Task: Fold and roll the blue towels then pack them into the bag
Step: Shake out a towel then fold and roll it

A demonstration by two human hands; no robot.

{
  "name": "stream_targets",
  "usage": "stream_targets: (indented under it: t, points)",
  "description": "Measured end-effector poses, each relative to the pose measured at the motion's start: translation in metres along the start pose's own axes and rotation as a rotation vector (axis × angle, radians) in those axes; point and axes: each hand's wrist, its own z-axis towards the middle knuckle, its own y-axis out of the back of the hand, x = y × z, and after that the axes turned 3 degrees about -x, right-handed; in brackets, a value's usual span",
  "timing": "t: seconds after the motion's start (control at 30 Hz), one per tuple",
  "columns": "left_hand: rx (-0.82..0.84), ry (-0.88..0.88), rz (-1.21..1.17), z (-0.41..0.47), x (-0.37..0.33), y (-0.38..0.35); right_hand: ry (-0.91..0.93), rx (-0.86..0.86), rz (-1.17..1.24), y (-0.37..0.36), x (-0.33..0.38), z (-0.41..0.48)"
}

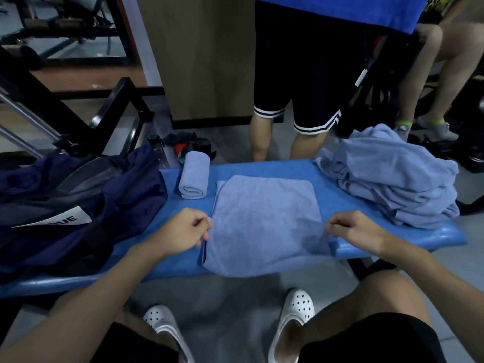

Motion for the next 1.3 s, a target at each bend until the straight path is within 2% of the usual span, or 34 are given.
stream_targets:
  t: [0.1,0.17,0.27,0.4,0.5,0.63,0.8,0.97,1.13,1.3]
  points:
    - [-0.071,-0.142,0.09,0.009,-0.002,-0.01,0.03,-0.033,-0.004,-0.012,0.002,0.013]
    - [0.009,-0.216,0.124,0.015,-0.006,-0.021,0.045,-0.029,-0.043,-0.023,0.001,0.024]
    - [0.106,-0.263,0.328,0.026,-0.004,-0.032,0.042,0.0,-0.148,-0.036,0.0,0.033]
    - [0.121,-0.292,0.579,0.035,0.001,-0.034,0.069,-0.034,-0.489,-0.042,-0.004,0.035]
    - [0.047,-0.34,0.497,0.043,0.0,-0.033,0.141,-0.094,-0.634,-0.045,-0.009,0.04]
    - [0.032,-0.356,0.505,0.06,0.001,-0.039,0.157,-0.157,-0.559,-0.051,-0.015,0.056]
    - [0.018,-0.357,0.538,0.078,-0.009,-0.035,0.13,-0.226,-0.672,-0.052,-0.015,0.072]
    - [-0.167,-0.389,0.412,0.117,-0.003,-0.04,0.088,-0.39,-0.512,-0.053,-0.012,0.095]
    - [-0.134,-0.335,0.457,0.132,-0.001,-0.052,-0.035,-0.369,-0.42,-0.055,-0.021,0.11]
    - [-0.219,-0.394,0.373,0.139,-0.001,-0.052,-0.044,-0.422,-0.396,-0.05,-0.024,0.116]
